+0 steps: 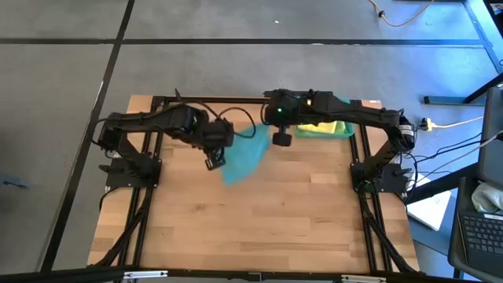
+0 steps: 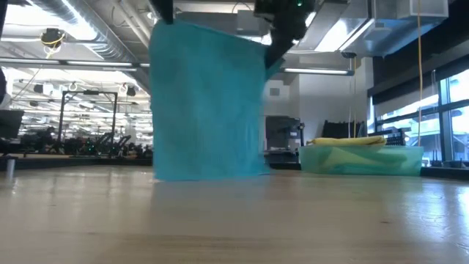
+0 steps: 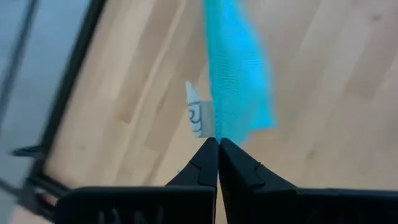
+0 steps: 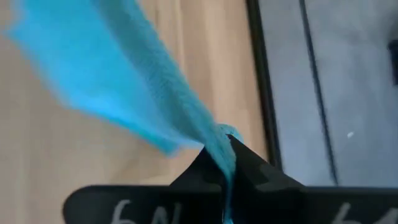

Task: Fold microfiber towels
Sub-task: Fold the blue microfiber cloth

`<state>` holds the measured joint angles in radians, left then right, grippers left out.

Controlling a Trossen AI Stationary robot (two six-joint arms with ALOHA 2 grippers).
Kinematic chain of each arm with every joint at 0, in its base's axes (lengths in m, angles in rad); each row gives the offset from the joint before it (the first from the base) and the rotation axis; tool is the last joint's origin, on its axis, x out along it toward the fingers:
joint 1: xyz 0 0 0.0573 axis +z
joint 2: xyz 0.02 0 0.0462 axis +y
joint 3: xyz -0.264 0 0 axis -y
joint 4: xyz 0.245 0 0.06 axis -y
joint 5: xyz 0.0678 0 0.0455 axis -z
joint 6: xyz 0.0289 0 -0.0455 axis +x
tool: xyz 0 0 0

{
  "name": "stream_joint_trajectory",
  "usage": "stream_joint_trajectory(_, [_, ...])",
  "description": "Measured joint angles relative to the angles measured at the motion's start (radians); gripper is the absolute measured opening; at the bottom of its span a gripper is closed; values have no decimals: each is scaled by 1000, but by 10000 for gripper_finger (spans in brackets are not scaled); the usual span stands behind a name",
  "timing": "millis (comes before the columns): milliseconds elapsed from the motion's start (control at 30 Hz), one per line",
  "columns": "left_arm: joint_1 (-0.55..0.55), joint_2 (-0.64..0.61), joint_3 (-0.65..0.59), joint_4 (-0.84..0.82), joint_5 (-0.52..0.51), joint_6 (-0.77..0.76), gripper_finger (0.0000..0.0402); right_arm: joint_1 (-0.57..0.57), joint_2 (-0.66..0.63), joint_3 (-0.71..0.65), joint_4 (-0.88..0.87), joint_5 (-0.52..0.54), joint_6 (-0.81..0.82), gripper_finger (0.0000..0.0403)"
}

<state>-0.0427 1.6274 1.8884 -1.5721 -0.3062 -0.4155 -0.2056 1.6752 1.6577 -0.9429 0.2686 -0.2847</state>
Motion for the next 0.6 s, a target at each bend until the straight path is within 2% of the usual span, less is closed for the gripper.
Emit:
stream_joint_trajectory(67, [11,-22,-1,2,42,-16,0,-9,-25,2,-55,-41,28,4])
stream_joint_trajectory(233, [-21,-61,1,6,125,-125,0,1,-60,5,-173,-311,108,5])
stream_joint_trajectory(367, [-101,-62,-31,26,206,-228,0,50,-56,5,-249,-483,124,5])
stream_joint_trajectory(500, [-207,-60,-172,135,233,-305,0,128,-34,-8,-248,-583,122,5])
stream_joint_trajectory(600, [-288,-59,-311,267,282,-356,0,201,-34,-92,-174,-662,123,5])
